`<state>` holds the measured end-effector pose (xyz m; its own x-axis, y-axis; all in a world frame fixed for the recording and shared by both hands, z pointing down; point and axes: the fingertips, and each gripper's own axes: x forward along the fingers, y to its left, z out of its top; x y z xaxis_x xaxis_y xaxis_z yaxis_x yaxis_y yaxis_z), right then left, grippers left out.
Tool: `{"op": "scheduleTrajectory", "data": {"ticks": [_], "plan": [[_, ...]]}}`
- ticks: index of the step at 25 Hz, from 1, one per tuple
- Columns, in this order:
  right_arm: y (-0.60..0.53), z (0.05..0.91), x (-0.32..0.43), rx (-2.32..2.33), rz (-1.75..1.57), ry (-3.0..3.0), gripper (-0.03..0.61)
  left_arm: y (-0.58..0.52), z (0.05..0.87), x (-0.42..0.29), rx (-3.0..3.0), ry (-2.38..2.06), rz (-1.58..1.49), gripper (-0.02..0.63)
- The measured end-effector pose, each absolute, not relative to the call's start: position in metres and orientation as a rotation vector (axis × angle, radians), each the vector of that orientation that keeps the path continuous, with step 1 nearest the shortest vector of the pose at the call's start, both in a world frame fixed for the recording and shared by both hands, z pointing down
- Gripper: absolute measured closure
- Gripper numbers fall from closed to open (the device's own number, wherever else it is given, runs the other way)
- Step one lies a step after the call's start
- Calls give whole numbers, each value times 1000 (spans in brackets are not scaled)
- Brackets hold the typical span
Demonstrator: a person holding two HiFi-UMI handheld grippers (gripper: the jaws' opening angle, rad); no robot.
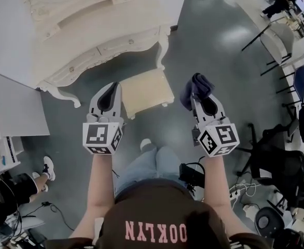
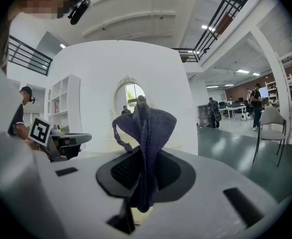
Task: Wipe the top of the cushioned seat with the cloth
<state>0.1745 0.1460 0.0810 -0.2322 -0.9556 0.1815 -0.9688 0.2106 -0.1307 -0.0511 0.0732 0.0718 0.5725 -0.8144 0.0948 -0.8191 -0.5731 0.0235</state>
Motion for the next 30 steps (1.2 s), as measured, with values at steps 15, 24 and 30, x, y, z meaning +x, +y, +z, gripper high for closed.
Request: {"op": "scheduleTrajectory", "data": {"ticks": [15,24,30], "plan": [[20,167,207,1579,370,-2361,531,-3,154,-34,2527,-1568,278,600],[-49,233,225,1341,377,-2375,531,-54,207,-18,2369,-1715,334,600],[-84,285,227,1241,408,-2375,531,-80,248,-15,2290,-1764,371,600]]}}
